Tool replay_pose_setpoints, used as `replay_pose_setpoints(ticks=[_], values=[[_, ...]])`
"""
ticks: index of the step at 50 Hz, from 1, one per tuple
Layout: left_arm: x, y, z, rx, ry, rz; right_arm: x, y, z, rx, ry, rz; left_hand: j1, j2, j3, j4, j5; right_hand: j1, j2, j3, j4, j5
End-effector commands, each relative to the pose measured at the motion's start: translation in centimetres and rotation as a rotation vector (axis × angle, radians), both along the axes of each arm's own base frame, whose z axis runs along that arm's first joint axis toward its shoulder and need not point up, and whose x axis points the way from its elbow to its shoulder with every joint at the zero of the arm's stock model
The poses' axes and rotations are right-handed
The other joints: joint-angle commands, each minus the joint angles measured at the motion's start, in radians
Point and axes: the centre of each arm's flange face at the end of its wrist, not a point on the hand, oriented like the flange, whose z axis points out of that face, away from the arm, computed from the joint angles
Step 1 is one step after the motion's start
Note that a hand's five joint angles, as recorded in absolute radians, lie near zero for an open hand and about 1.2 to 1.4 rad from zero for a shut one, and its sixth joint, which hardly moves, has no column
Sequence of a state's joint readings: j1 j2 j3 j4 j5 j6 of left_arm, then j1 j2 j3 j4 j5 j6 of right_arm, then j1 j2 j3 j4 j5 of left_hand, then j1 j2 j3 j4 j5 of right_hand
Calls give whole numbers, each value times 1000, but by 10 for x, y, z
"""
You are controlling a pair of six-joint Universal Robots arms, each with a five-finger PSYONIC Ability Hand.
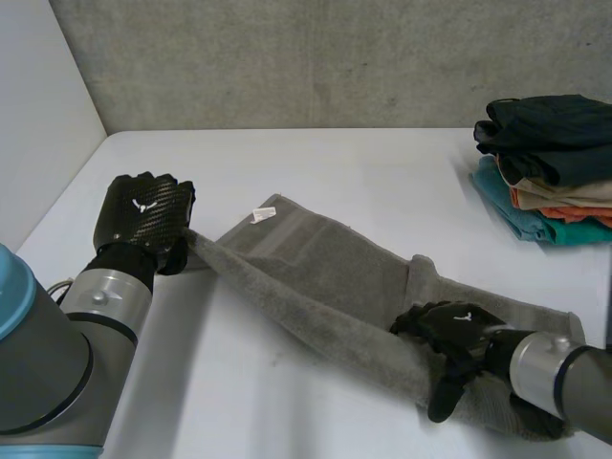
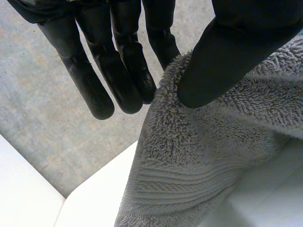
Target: Fold the laundry.
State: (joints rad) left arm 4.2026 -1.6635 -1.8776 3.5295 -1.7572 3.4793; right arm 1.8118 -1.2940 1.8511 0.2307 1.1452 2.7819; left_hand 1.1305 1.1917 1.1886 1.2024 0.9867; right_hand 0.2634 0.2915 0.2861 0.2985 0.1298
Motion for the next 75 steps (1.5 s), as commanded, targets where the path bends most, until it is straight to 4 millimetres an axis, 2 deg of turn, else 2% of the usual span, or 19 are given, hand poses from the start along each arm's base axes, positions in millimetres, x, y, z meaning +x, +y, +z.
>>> replay_pose_setpoints(ticks=[1, 6, 11, 15, 16, 21, 24, 26, 29, 33, 38, 45, 49, 55, 62, 64, 65, 68, 75], values=[[-2, -7, -5, 11, -7, -8, 15, -26, 0, -120, 28, 8, 266, 205, 208, 194, 235, 1131, 1103, 1109, 1096, 1090], [-3, -25, -7, 6, -19, -1, 29, -60, 35, -347, -12, -9, 266, 205, 208, 194, 235, 1133, 1105, 1110, 1098, 1092], [1, -68, 13, -132, -73, 66, 58, -91, 102, -653, -92, 1, 266, 205, 208, 194, 235, 1133, 1105, 1110, 1098, 1092], [2, -112, 59, -379, -110, 146, 74, -115, 156, -928, -153, -7, 266, 205, 208, 194, 235, 1133, 1105, 1110, 1098, 1092], [4, -124, 84, -492, -117, 182, 76, -120, 165, -981, -164, -18, 266, 205, 208, 194, 235, 1133, 1105, 1110, 1098, 1092], [3, -137, 162, -834, -28, 265, 88, -139, 224, -1324, -232, -120, 266, 205, 208, 194, 235, 1133, 1105, 1110, 1098, 1092], [3, -134, 188, -953, 60, 267, 92, -137, 249, -1497, -274, -169, 266, 205, 208, 194, 235, 1133, 1105, 1110, 1098, 1092], [3, -132, 191, -958, 74, 261, 96, -133, 255, -1568, -283, -183, 266, 205, 208, 194, 235, 1133, 1105, 1110, 1098, 1092], [3, -133, 179, -906, 57, 251, 98, -132, 245, -1541, -266, -174, 266, 205, 208, 194, 235, 1133, 1105, 1110, 1098, 1092], [4, -132, 139, -773, 7, 222, 99, -129, 206, -1400, -191, -116, 266, 205, 208, 194, 235, 1133, 1105, 1110, 1098, 1092], [10, -126, 82, -608, -66, 205, 103, -116, 137, -1146, -77, 1, 266, 205, 208, 194, 235, 1133, 1105, 1110, 1098, 1092], [19, -93, -12, -341, -192, 155, 95, -100, 31, -767, 89, 91, 266, 205, 208, 194, 235, 1133, 1105, 1110, 1098, 1092], [21, -69, -43, -243, -237, 123, 83, -80, 1, -595, 165, 132, 266, 205, 208, 194, 235, 1133, 1105, 1110, 1098, 1092], [10, -25, -64, -165, -306, 27, 70, -54, -9, -487, 205, 163, 266, 205, 208, 194, 235, 1133, 1105, 1110, 1098, 1092], [19, -1, -55, -151, -333, 20, 53, -23, 19, -439, 225, 188, 266, 205, 208, 194, 235, 1105, 1077, 1082, 1070, 1064], [21, 6, -51, -155, -330, 17, 50, -15, 26, -419, 227, 213, 266, 205, 208, 194, 235, 903, 875, 880, 868, 862], [22, 8, -50, -154, -328, 17, 46, -11, 33, -400, 223, 222, 266, 205, 208, 194, 235, 530, 502, 507, 495, 489], [24, 14, -46, -164, -322, 13, 36, -17, 47, -392, 222, 204, 266, 205, 208, 194, 235, 99, 71, 76, 64, 58], [23, 16, -44, -171, -317, 12, 31, -39, 75, -470, 202, 152, 266, 205, 208, 194, 235, -89, -117, -112, -124, -130]])
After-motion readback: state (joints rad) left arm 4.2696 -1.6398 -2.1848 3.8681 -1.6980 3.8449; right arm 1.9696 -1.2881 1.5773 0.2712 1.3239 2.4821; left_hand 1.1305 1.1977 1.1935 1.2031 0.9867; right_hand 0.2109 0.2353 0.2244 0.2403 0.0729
